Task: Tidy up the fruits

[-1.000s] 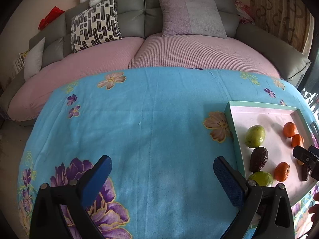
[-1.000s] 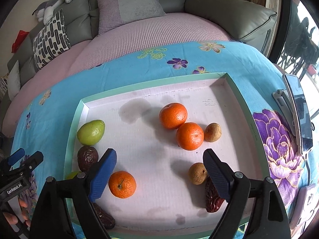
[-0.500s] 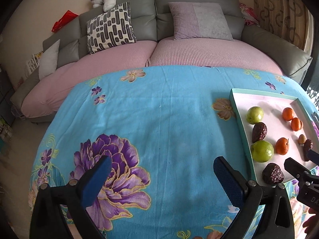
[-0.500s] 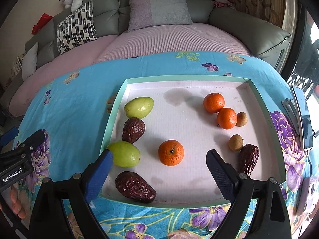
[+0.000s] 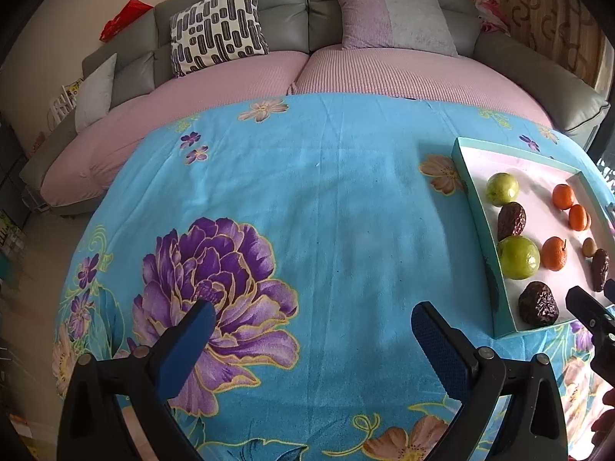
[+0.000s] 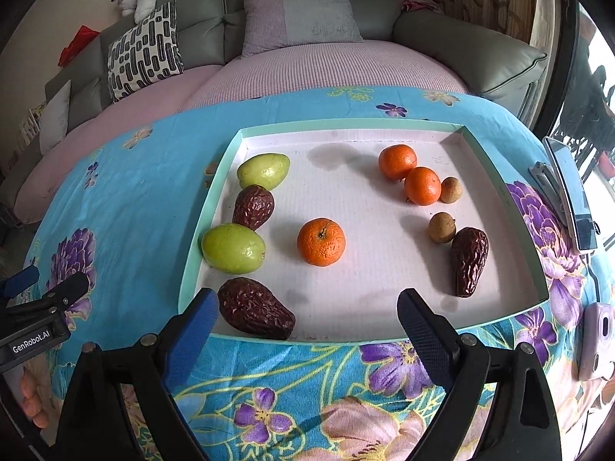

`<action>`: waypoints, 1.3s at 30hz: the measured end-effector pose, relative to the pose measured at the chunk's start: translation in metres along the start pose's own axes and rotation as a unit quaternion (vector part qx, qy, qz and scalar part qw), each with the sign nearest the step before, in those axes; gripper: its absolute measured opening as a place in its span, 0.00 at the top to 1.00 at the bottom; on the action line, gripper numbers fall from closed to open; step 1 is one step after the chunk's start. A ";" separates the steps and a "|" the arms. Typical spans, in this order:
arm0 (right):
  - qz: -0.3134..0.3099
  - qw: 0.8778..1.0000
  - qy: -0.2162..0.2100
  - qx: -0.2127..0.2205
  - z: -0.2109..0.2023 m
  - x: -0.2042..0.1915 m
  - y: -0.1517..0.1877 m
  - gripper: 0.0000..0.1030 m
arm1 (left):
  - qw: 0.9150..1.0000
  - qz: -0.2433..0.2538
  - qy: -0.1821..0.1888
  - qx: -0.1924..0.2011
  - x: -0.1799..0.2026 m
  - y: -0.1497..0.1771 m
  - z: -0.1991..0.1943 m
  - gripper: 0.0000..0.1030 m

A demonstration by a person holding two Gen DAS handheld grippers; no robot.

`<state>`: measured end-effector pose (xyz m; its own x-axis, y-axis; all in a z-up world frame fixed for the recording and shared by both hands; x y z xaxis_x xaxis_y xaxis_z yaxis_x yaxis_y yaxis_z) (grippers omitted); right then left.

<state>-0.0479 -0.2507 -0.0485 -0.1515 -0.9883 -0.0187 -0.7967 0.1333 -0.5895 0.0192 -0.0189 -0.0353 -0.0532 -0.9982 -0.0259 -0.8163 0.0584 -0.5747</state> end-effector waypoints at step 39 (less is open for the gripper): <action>-0.021 1.000 0.008 -0.004 0.006 -0.009 -0.003 0.08 | 0.999 -0.013 0.005 -0.033 -0.010 0.001 0.013 0.00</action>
<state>-0.0406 -0.2422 -0.0514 -0.1275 -0.9916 0.0195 -0.8075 0.0924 -0.5826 0.0265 -0.0090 -0.0457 -0.0369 -0.9993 -0.0040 -0.8534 0.0336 -0.5202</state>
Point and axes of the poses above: each gripper's, at about its wrist camera, not at the fingertips, and z roughly the way its jaws point, x to its right, y to its underside, the point moved 3 cm from there along z, roughly the way its jaws point, and after that the axes turned 8 degrees about -z, right-handed, at the moved point
